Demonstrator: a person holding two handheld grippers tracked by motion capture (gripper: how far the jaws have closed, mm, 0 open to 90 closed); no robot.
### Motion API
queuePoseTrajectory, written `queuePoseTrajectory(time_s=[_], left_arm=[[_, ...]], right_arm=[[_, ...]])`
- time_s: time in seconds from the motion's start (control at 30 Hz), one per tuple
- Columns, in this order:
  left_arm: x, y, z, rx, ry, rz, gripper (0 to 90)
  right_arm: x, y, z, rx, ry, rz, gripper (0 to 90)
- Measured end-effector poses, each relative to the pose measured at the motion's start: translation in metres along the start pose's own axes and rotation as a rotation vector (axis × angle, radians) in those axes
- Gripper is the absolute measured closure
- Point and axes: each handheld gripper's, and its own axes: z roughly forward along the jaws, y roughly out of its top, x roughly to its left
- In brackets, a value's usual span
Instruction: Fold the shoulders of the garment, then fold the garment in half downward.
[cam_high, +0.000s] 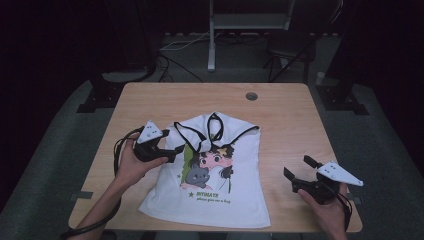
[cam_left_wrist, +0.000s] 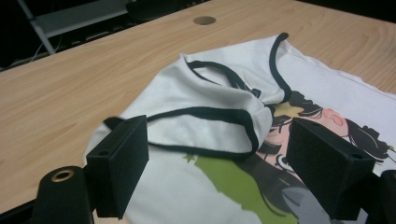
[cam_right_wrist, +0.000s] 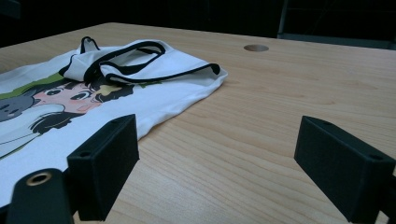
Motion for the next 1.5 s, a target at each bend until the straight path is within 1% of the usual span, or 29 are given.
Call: queuePoseTrajectory(time_s=[0.2,0.33,0.4,0.57,0.7,0.8,0.83,0.97,1.03,1.1,1.17,1.2,1.23,1.33,1.4,1.5], left_arm=[[0.007,-0.010,-0.008,-0.007,0.022,-0.035,20.8],[0.009,-0.012,-0.009,-0.009,0.031,-0.043,20.8],[0.010,-0.012,-0.008,-0.005,0.032,-0.039,20.8],[0.010,-0.013,-0.004,-0.001,0.028,-0.042,20.8],[0.012,-0.009,-0.002,-0.004,0.019,-0.047,20.8],[0.019,-0.005,0.002,0.000,0.008,-0.058,20.8],[0.022,-0.004,0.004,0.002,0.001,-0.068,20.8],[0.038,0.002,0.015,0.016,-0.014,-0.098,20.8],[0.047,0.006,0.022,0.021,-0.021,-0.116,20.8],[0.056,0.009,0.030,0.029,-0.023,-0.136,20.8],[0.064,0.012,0.040,0.049,-0.028,-0.144,20.8],[0.067,0.014,0.045,0.056,-0.027,-0.156,20.9],[0.071,0.015,0.050,0.068,-0.028,-0.156,20.9],[0.080,0.020,0.065,0.104,-0.027,-0.165,20.9],[0.087,0.021,0.074,0.133,-0.015,-0.168,20.9],[0.097,0.020,0.084,0.176,-0.001,-0.184,21.1]], right_arm=[[0.001,0.000,0.001,0.003,0.001,-0.001,13.4],[0.002,0.001,0.002,0.003,0.004,-0.002,13.4],[0.002,0.001,0.002,0.005,0.004,-0.003,13.4],[0.001,0.001,0.002,0.004,0.003,0.000,13.4],[0.001,0.001,0.002,0.004,0.004,0.001,13.4],[0.000,0.001,0.001,0.003,0.006,0.010,13.4],[0.000,0.001,0.001,0.004,0.009,0.016,13.4],[-0.004,0.002,0.004,0.007,0.031,0.051,13.4],[-0.005,0.007,0.006,0.011,0.040,0.060,13.4],[-0.006,0.016,0.011,0.020,0.051,0.049,13.4],[-0.008,0.027,0.017,0.026,0.073,0.041,13.4],[-0.009,0.033,0.021,0.029,0.080,0.039,13.4],[-0.011,0.038,0.026,0.035,0.085,0.041,13.5],[-0.016,0.054,0.044,0.064,0.106,0.040,13.5],[-0.019,0.063,0.058,0.091,0.117,0.033,13.5],[-0.023,0.073,0.080,0.127,0.131,0.021,13.7]])
